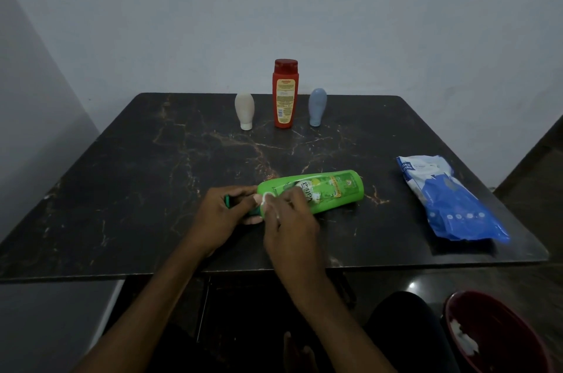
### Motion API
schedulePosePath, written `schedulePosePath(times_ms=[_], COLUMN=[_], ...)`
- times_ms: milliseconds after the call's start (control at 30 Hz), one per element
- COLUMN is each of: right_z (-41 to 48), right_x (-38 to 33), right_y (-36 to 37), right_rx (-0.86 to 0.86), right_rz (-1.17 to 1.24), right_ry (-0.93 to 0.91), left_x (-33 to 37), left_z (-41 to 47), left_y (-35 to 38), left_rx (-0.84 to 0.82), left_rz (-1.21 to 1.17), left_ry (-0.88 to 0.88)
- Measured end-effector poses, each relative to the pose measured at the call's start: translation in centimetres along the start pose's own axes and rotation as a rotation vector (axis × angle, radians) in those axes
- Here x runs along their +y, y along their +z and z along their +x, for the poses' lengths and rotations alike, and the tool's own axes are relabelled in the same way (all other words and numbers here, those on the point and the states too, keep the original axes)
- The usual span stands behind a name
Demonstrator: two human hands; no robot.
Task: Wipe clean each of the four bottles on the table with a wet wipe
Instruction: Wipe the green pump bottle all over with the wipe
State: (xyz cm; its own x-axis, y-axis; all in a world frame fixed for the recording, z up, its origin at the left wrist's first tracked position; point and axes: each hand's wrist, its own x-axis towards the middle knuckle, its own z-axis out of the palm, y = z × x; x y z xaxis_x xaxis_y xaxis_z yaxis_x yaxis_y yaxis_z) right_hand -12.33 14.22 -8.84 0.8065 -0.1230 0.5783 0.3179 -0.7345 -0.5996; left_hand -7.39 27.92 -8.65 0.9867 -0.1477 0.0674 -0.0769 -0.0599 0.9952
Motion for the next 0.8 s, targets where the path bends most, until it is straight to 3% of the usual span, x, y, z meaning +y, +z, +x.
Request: schedulePosePath(times_ms=[200, 333, 500, 667, 800], right_z=[-0.4, 1.4, 3.1, 1.9, -0.6], right_x=[1.1, 5.9, 10.5, 6.5, 1.6], right_y=[-0.5, -3.4, -7.6, -4.4, -1.4], right_rx=[0.031, 0.085, 0.163, 0.111, -0.020], right_rz=[0.035, 0.001, -0.080, -0.053, 0.031], right_ry=[-0.040, 0.222, 0.277, 0.209, 0.031], left_x=[-0.2, 0.0, 0.0, 0.0, -0.2], left_z=[0.1, 0.1, 0.2, 0.2, 0.1], left_y=[-0.2, -0.3, -0.1, -0.1, -0.3], left_rx=[-0.019, -0.052, -0.056, -0.063, -0.053], left_rz=[-0.042, -0.060, -0.067, -0.045, -0.041], left_ry=[-0.022, -0.027, -0.024, -0.018, -0.015])
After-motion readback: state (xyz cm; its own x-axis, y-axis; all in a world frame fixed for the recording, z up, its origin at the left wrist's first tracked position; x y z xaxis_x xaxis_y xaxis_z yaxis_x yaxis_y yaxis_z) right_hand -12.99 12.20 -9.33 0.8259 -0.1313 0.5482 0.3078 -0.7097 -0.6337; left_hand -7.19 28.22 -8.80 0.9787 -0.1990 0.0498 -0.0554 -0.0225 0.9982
